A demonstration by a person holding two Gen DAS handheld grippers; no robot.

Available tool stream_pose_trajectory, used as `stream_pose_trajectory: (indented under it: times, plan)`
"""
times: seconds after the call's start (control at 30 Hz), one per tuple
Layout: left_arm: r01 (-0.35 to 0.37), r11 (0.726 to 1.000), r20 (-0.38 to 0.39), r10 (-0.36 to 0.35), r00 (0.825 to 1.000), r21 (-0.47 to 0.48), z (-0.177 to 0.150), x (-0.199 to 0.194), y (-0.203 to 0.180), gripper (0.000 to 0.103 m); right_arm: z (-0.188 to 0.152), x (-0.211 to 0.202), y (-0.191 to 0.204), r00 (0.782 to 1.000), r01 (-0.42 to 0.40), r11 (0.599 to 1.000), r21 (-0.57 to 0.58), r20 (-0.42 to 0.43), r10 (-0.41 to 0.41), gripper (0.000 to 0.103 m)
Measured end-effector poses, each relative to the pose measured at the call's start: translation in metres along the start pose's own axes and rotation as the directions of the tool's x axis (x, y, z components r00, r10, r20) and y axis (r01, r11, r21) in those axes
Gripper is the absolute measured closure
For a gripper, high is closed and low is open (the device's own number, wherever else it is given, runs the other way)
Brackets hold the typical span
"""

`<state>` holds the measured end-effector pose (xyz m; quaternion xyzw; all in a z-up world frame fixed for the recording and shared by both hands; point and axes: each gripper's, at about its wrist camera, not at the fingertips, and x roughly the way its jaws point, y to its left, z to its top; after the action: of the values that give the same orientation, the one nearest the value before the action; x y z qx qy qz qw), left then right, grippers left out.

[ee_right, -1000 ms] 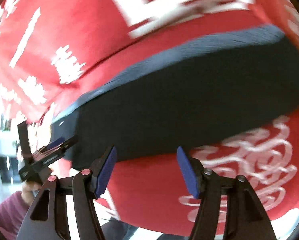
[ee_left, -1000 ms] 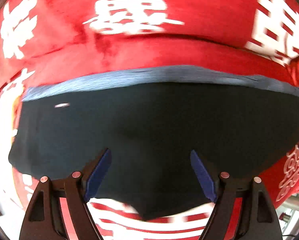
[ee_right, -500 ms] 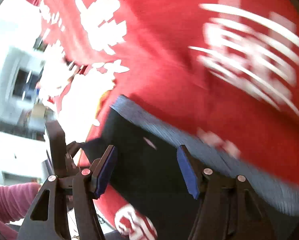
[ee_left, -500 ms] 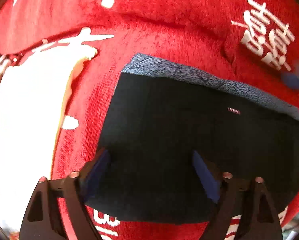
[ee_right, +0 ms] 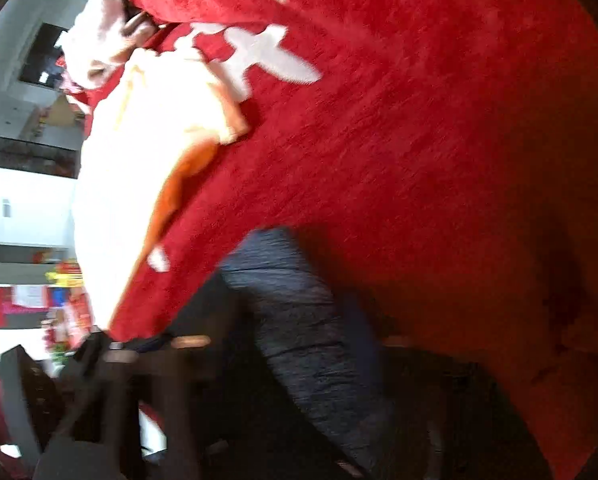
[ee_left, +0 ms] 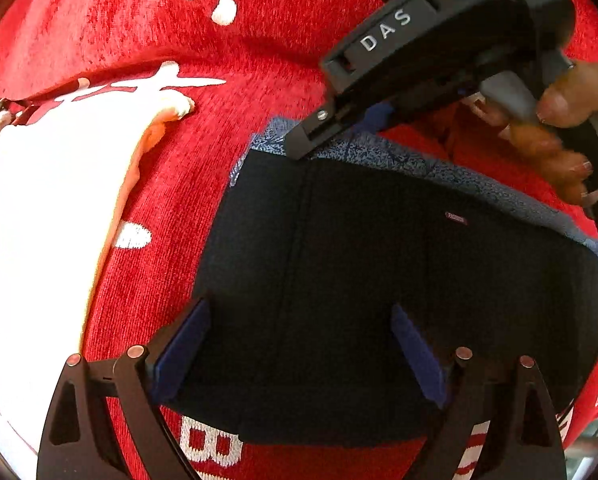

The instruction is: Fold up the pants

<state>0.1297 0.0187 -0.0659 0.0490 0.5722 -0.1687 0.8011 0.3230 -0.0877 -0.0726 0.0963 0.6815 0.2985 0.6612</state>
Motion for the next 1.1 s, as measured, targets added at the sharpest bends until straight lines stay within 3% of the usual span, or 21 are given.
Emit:
stream_pose_trajectory:
  times: [0.07,0.17,0.3,0.37,0.47,0.53,0.57,0.63,0.73,0.83,0.9,0.97,1.1]
  plan:
    - [0.007,1.000,-0.007,-0.007,1.000,-0.028,-0.004,-0.005,0.006,0.012,-0.002,-0.009,0.018,0.999,0.046,0.996,-0.071,0.020,-0.045,0.090]
    - [0.020,0.996,-0.013,-0.021,1.000,-0.081,-0.006,-0.012,0.016,0.012,-0.004,-0.021,0.038,1.000,0.016,0.991,-0.136,0.017,-0.013,0.091]
    - [0.001,0.996,-0.029,-0.003,1.000,-0.085,-0.010,-0.016,0.022,0.012,0.002,-0.020,0.048,1.000,0.008,0.988,-0.157,0.030,-0.003,0.092]
    - [-0.012,0.998,-0.034,0.010,0.999,-0.057,-0.010,-0.014,0.021,0.012,0.005,-0.004,0.043,0.997,0.075,0.988,-0.138,0.045,-0.070,0.092]
    - [-0.046,0.999,-0.035,0.045,0.998,-0.018,-0.002,-0.018,0.017,0.012,0.004,0.011,0.033,0.992,0.104,0.993,-0.050,0.074,-0.100,0.082]
    - [-0.046,0.999,-0.018,0.046,0.999,-0.011,0.005,-0.024,0.015,0.012,0.000,0.001,0.027,0.989,0.096,0.995,0.027,0.106,-0.099,0.068]
    - [-0.039,0.999,-0.007,0.039,0.999,-0.011,0.011,-0.027,0.013,0.012,-0.004,-0.009,0.024,0.986,0.105,0.993,0.058,0.126,-0.111,0.054]
    - [-0.032,1.000,0.002,0.032,1.000,0.000,0.022,-0.028,0.009,0.012,-0.013,-0.030,0.019,0.976,0.111,0.990,0.087,0.177,-0.125,0.051]
    - [-0.046,0.999,-0.017,0.046,0.999,0.013,0.039,-0.016,0.003,0.012,-0.047,-0.075,-0.001,0.952,0.095,0.977,0.193,0.270,-0.146,0.050]
    - [-0.085,0.996,-0.073,0.087,0.994,0.019,0.041,0.008,0.005,0.008,-0.106,-0.119,-0.030,0.926,0.068,0.935,0.349,0.327,-0.190,0.051]
    - [-0.076,0.997,-0.070,0.074,0.995,-0.022,0.038,0.012,0.013,0.001,-0.146,-0.132,-0.043,0.914,0.071,0.905,0.419,0.336,-0.227,0.050]
    - [-0.055,0.997,-0.090,0.050,0.995,-0.049,0.039,0.016,0.019,0.001,-0.196,-0.143,-0.057,0.902,0.063,0.867,0.495,0.344,-0.262,0.050]
    - [-0.101,0.995,-0.096,0.101,0.990,0.012,0.045,0.016,0.008,0.001,-0.273,-0.149,-0.075,0.881,0.060,0.787,0.614,0.338,-0.330,0.050]
